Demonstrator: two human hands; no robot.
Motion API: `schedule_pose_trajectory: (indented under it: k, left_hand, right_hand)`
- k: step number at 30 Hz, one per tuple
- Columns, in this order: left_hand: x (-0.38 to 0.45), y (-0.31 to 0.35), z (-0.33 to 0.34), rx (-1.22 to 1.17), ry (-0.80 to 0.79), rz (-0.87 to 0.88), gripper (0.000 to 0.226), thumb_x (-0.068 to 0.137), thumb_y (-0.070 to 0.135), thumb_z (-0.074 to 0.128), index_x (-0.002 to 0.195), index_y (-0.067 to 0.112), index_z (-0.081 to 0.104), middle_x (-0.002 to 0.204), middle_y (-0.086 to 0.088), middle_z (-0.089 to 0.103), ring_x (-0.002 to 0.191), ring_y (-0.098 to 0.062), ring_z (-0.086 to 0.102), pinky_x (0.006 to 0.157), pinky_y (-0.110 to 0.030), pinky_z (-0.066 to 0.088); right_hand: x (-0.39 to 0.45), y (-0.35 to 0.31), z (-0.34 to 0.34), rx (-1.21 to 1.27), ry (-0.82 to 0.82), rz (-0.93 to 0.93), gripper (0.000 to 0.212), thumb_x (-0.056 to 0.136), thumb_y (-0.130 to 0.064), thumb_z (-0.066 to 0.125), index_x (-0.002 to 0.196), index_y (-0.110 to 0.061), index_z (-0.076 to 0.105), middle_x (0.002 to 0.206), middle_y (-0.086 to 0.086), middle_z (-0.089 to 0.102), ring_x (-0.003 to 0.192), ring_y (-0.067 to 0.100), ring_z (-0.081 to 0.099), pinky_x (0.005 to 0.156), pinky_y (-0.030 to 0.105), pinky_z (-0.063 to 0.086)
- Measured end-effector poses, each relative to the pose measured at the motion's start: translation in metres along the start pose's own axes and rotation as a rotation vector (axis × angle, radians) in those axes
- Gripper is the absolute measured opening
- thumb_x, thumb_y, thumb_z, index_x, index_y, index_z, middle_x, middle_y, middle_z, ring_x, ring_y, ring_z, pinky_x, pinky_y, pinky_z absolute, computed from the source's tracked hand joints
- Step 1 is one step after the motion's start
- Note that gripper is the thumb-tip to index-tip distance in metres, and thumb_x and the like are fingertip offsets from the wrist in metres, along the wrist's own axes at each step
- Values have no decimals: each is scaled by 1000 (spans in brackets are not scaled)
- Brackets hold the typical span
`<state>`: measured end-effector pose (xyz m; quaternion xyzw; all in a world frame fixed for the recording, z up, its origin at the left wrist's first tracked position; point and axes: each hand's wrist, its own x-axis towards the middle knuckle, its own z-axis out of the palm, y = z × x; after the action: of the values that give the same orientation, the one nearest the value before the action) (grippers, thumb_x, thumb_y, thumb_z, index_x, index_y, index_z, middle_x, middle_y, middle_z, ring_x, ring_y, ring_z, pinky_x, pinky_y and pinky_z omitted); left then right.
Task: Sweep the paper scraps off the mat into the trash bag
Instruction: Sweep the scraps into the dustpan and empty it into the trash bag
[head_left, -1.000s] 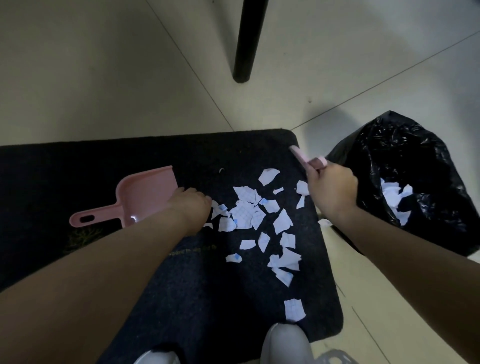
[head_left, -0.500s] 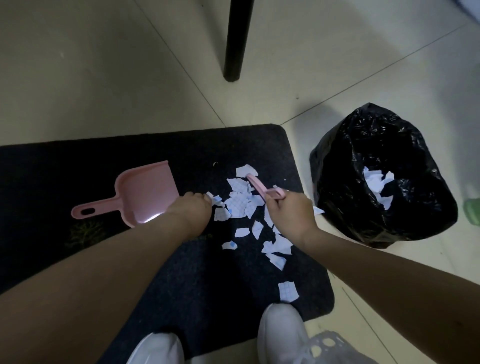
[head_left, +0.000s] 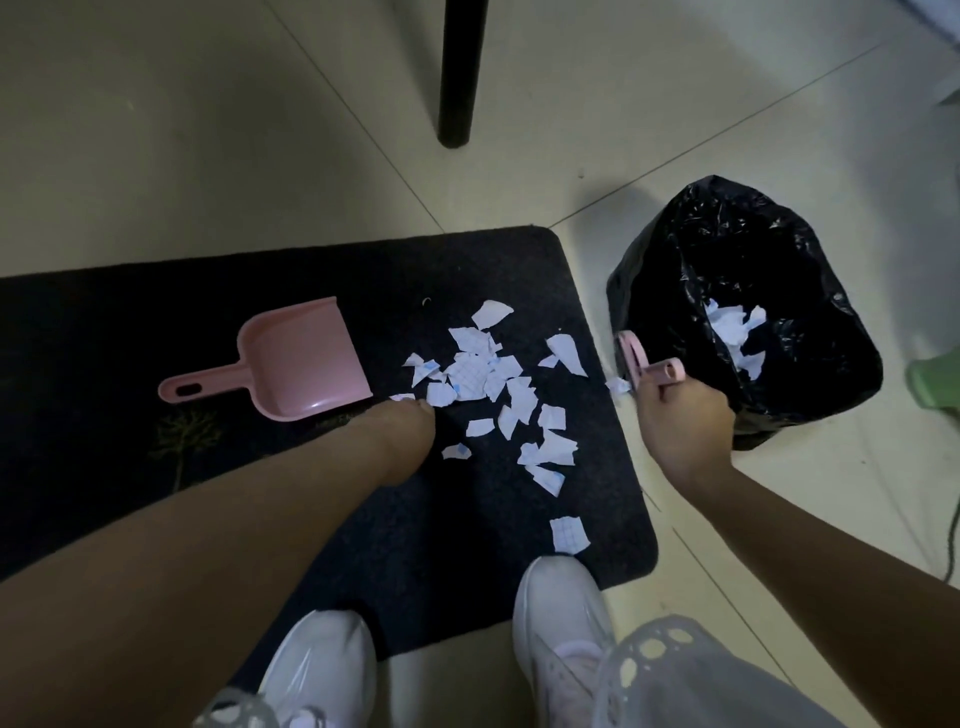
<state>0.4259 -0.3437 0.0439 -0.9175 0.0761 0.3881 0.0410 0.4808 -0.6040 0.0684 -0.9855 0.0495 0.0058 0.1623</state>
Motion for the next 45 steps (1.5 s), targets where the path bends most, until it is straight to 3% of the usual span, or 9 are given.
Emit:
schedule_pose_trajectory:
  k: [7,10,14,19,22,26,31,38,45]
  left_hand:
    - [12,20,-10,-104,-78,56,48,93,4,51,138,1,33,136,-16,44,121,-30,51,94,-33,45]
    - [19,27,-10,-166,-65,58,46,96,13,48,137,-2,32,135,-17,45,121,-30,51,94,-33,44]
    - [24,28,-8,-176,-57,61,43,97,15,47,135,-1,35,133,-16,48,118,-29,52,91,-33,45]
    - [20,25,-9,-149,-73,46,39,96,11,47,132,0,39,133,-15,48,118,-29,53,91,-32,45]
    - [16,23,-10,-118,-89,32,35,97,10,45,130,-1,43,133,-16,49,119,-29,53,92,-32,45]
    - [15,16,-1,-91,-131,9,33,94,7,48,126,3,47,129,-14,52,115,-27,55,91,-31,47]
    - [16,13,8,-114,-149,23,29,92,1,49,121,3,49,124,-13,53,111,-26,57,86,-30,48]
    - [16,10,7,-111,-144,40,31,91,2,51,122,3,49,124,-13,53,111,-27,57,86,-31,48]
    - [14,2,11,-116,-102,63,34,93,7,48,126,5,45,125,-13,51,113,-28,55,96,-37,49]
  right_hand:
    - [13,9,15,-100,-54,-14,47,101,-28,34,80,3,62,61,11,52,58,30,52,58,32,41]
    - [19,15,25,-51,-96,74,57,102,-31,29,73,4,63,59,13,53,59,30,55,57,31,43]
    - [17,6,31,94,-166,61,57,101,-30,38,51,-5,52,45,6,45,43,24,44,43,24,26]
    - [12,-9,24,370,-223,59,55,94,-18,53,41,-10,39,43,7,38,44,21,35,51,29,29]
    - [23,-3,16,300,-104,67,53,95,-21,50,46,-1,51,46,13,46,45,24,42,50,29,31]
    - [38,11,15,93,12,65,62,102,-29,30,45,-6,43,40,6,38,38,23,38,45,24,25]
    - [33,4,30,-11,-106,78,62,102,-31,28,71,8,64,59,17,53,58,31,55,52,26,34]
    - [10,-36,40,247,-289,26,55,97,-28,45,47,-5,46,48,11,46,47,25,41,50,31,34]
    - [42,-43,26,132,-97,63,59,101,-27,37,44,-9,41,44,5,40,44,24,38,47,28,24]
